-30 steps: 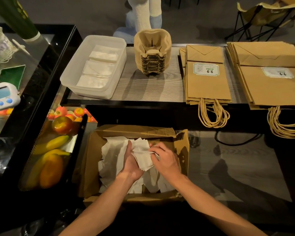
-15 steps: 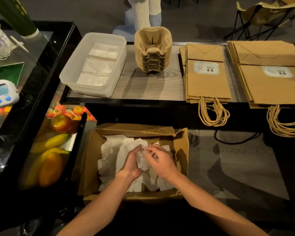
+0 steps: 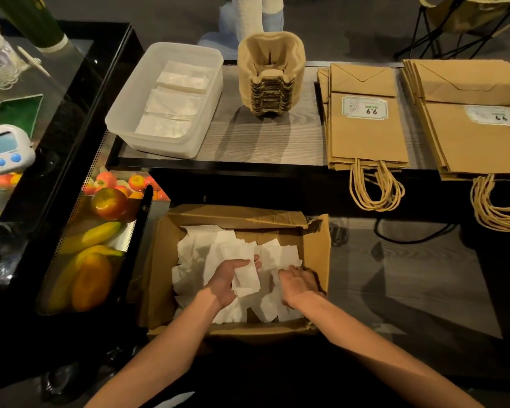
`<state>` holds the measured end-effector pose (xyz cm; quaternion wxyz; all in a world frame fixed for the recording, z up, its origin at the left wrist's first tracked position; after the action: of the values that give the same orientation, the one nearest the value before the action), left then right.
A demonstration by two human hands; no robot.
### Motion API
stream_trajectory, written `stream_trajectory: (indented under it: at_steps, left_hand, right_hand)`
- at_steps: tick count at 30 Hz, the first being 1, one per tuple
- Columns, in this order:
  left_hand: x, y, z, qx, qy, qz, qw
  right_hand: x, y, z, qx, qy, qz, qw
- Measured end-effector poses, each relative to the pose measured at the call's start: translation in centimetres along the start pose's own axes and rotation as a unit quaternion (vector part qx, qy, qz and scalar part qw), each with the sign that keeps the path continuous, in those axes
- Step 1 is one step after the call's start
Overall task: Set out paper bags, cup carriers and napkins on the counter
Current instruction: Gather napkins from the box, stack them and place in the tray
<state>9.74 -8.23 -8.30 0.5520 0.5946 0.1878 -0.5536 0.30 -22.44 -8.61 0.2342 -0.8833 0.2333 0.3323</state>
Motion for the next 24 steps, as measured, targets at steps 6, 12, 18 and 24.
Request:
stream_trajectory:
  at_steps: [6, 12, 18, 24]
  left_hand:
    - [0.5, -0.6, -0.6, 0.026, 0.018, -0.005, 0.999]
    - [0.4, -0.7, -0.5, 0.094, 0.026, -0.004, 0.995]
    - [-0.5, 0.2, 0.7, 0.060, -0.020, 0.038, 0.997]
    - [-1.6, 1.1, 0.9, 0.004, -0.083, 0.067, 0.994]
  right_hand:
    - [-0.6, 0.2, 0.0, -0.009, -0.031, -0.036, 0.999]
    - [-1.3, -1.0, -4.4, 0.252, -0.065, -0.087, 0.962]
    - [-1.6, -2.9, -8.5, 0.381, -0.070, -0.156, 0.909]
    - [-1.5, -4.4, -8.4, 0.252, 0.030, -0.176, 0.951]
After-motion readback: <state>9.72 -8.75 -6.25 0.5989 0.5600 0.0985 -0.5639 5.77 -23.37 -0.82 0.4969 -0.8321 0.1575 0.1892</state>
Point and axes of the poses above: each hand's wrist, its own x-axis towards the middle knuckle, its own z-axis out of the palm, y = z × x, the point moved 3 cm from there along x, towards the middle knuckle, and after that the axes turned 13 degrees about x, right-handed, at the moved point
